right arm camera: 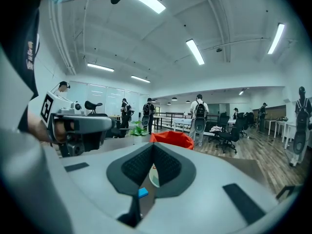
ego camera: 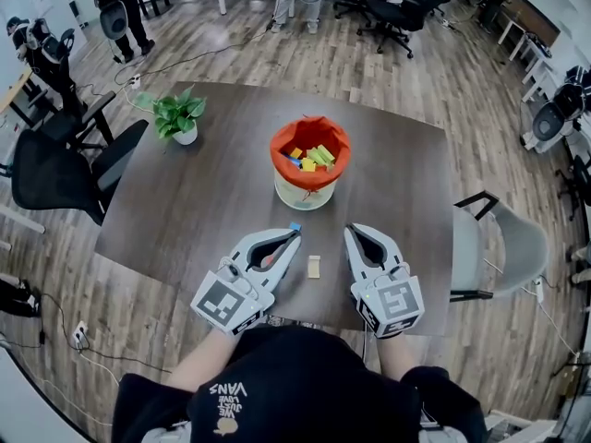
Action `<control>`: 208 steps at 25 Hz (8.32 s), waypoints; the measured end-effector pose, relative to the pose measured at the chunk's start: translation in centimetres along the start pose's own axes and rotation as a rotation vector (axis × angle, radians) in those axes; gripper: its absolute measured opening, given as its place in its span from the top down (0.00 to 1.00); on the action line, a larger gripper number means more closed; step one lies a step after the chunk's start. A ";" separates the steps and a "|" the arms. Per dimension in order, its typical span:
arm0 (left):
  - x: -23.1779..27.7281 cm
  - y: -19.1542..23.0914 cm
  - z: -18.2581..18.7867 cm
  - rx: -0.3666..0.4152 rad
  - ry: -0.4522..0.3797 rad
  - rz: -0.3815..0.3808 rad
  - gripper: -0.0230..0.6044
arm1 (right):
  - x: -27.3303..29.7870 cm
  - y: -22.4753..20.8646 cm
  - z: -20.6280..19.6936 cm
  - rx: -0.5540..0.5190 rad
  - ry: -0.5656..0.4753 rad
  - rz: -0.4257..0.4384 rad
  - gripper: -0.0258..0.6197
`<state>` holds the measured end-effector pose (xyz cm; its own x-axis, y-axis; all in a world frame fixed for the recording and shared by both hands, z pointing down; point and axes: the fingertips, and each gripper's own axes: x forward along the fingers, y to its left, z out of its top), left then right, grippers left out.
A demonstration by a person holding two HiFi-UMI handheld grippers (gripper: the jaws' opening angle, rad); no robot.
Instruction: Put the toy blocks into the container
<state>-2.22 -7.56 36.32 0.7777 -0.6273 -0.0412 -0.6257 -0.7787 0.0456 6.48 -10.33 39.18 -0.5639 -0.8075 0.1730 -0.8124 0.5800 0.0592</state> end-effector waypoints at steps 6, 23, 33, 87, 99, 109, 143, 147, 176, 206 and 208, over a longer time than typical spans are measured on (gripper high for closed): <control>-0.1 0.2 0.2 0.006 -0.001 0.007 0.95 | 0.2 0.2 0.5 -0.004 -0.008 0.006 0.93; -0.7 0.9 0.1 -0.002 -0.007 0.035 0.95 | 1.4 1.5 0.6 -0.010 -0.015 0.049 0.93; -2.6 2.3 0.1 -0.002 -0.007 0.107 0.95 | 3.5 4.1 0.8 -0.016 -0.017 0.141 0.93; -5.8 4.4 -0.5 -0.037 -0.009 0.197 0.95 | 9.4 12.5 -19.6 -0.067 0.483 0.396 0.93; -6.1 4.3 -0.7 -0.031 -0.004 0.199 0.95 | 9.4 13.3 -23.4 -0.110 0.621 0.456 0.93; -6.1 4.3 -0.7 -0.038 -0.005 0.198 0.95 | 9.1 14.2 -25.9 -0.260 0.766 0.554 0.58; -6.2 4.5 -0.8 -0.036 0.004 0.198 0.95 | 9.3 14.7 -24.8 -0.242 0.751 0.602 0.73; -5.7 4.3 -0.7 -0.031 0.004 0.185 0.95 | 9.5 14.0 -22.3 -0.193 0.666 0.561 0.73; 1.3 2.3 0.4 -0.009 -0.011 -0.022 0.95 | 7.8 2.5 -7.5 -0.064 0.365 0.238 0.73; 0.5 3.7 0.0 -0.007 0.006 0.057 0.95 | 18.3 -4.9 -5.2 -0.154 0.424 0.196 0.73; 0.4 3.6 -0.1 -0.006 0.010 0.060 0.95 | 18.4 -5.0 -5.2 -0.150 0.422 0.192 0.73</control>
<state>-4.14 -10.68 36.54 0.7395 -0.6725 -0.0283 -0.6707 -0.7398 0.0539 0.98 -27.50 47.20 -0.5670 -0.5884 0.5765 -0.6517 0.7484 0.1229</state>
